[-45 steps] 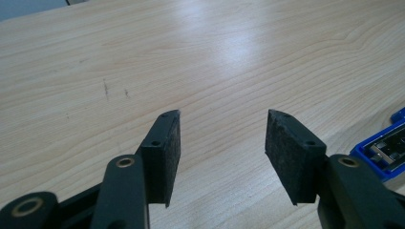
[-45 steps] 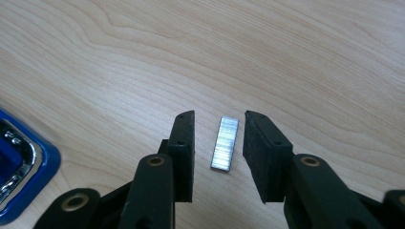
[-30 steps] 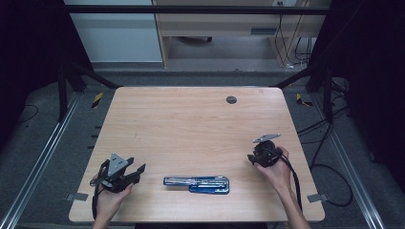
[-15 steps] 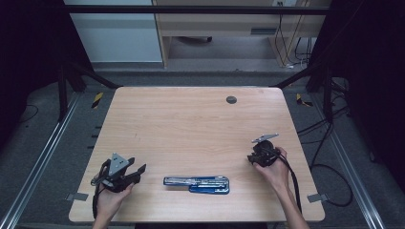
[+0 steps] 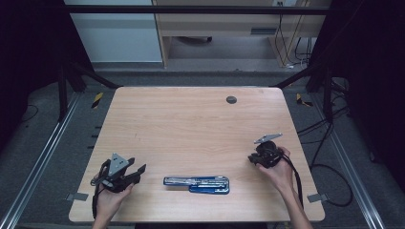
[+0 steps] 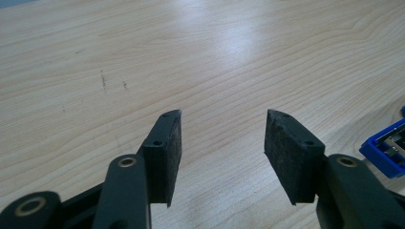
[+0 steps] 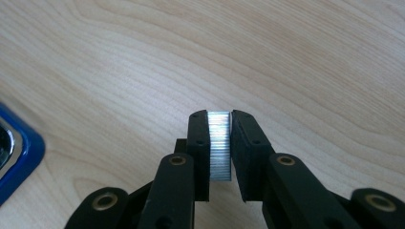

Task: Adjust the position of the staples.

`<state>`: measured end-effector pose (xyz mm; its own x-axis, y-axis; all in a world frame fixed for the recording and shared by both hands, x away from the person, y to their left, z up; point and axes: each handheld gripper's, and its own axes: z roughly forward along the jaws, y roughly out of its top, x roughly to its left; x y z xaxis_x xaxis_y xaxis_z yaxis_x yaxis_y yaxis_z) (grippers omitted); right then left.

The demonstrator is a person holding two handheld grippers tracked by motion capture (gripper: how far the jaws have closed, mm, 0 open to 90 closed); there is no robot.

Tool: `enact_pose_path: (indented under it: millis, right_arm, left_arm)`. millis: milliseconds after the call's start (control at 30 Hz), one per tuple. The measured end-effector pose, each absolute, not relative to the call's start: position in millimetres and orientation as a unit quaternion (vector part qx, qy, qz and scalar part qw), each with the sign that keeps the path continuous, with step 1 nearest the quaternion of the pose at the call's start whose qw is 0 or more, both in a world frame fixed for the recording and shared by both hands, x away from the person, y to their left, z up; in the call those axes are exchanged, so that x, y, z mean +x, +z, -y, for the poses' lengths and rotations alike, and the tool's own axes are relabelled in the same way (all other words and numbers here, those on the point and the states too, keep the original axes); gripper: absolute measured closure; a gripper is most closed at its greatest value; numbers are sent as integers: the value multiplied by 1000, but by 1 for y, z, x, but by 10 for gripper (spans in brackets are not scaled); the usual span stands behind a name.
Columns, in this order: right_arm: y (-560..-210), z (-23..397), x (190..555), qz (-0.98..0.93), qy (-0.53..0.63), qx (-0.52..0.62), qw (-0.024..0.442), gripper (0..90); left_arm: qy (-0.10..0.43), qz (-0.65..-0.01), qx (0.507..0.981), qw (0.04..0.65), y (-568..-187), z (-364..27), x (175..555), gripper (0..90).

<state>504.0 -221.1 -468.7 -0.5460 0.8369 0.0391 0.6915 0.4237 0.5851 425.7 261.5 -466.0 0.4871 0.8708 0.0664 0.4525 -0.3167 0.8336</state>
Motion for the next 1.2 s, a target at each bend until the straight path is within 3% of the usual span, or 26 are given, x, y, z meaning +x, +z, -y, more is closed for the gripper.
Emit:
enact_pose_path:
  millis: [467, 1200]
  right_arm:
    - [-478, 217, 499, -849, 244, 450, 130, 750]
    - [-478, 213, 500, -851, 237, 448, 136, 786]
  left_arm:
    - [262, -428, 771, 392, -466, -261, 426, 476]
    - [258, -428, 773, 389, -467, -260, 426, 475]
